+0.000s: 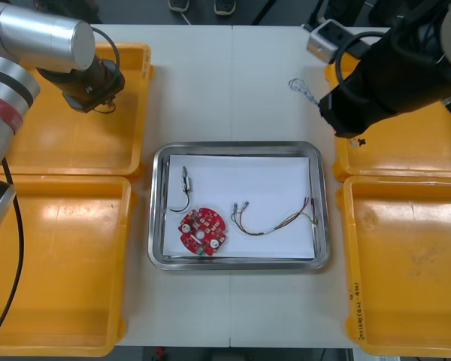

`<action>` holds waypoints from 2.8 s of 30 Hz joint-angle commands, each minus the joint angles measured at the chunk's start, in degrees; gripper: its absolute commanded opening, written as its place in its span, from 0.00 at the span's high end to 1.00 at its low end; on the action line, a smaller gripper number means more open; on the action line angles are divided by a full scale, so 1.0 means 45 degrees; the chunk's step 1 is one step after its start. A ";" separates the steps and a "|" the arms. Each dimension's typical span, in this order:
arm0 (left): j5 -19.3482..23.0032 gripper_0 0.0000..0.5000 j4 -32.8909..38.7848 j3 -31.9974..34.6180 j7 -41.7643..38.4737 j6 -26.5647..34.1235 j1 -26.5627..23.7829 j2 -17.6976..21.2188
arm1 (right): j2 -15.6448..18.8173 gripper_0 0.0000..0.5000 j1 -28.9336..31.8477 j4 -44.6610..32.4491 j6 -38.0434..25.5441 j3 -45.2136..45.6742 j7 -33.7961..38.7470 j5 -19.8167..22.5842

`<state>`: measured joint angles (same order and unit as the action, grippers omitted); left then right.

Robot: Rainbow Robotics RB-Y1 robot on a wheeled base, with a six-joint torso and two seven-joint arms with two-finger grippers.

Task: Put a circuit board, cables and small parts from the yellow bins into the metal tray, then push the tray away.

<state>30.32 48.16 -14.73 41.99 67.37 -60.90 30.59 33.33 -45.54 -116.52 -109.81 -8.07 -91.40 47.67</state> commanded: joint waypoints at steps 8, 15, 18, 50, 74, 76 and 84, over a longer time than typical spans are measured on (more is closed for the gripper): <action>0.0587 1.00 0.2248 0.1183 0.1685 0.2549 -0.0413 0.1346 | -0.0552 1.00 -0.0153 -0.0590 -0.0042 -0.2386 -0.3693 -0.0613; 0.0723 1.00 0.3967 0.1358 0.1841 0.3682 0.0271 0.1620 | -0.0747 1.00 -0.0153 -0.0063 0.0535 -0.3441 -0.5138 -0.1277; 0.0802 1.00 0.4768 0.1358 0.1860 0.4307 0.0525 0.1737 | -0.0786 1.00 -0.0153 0.0367 0.1277 -0.4027 -0.5685 -0.1589; 0.1681 1.00 1.0275 0.1905 0.1900 0.7784 0.2243 0.1776 | -0.0747 1.00 -0.0017 0.4058 0.5183 -0.7054 -0.6251 -0.3308; 0.1798 1.00 1.0354 0.1905 0.1919 0.7803 0.2243 0.1737 | -0.0630 0.00 0.0003 0.4000 0.5730 -0.7308 -0.6173 -0.4343; 0.1798 1.00 1.0373 0.1905 0.1919 0.7803 0.2224 0.1737 | -0.0630 0.00 0.0003 0.3941 0.5711 -0.7308 -0.6173 -0.4363; 0.1798 1.00 1.0373 0.1905 0.1919 0.7803 0.2224 0.1737 | -0.0669 0.00 0.0003 0.3336 0.5242 -0.7308 -0.6154 -0.4773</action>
<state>37.95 92.71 -7.93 46.46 102.00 -51.15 36.25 30.51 -45.53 -98.48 -85.07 -40.24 -118.24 27.07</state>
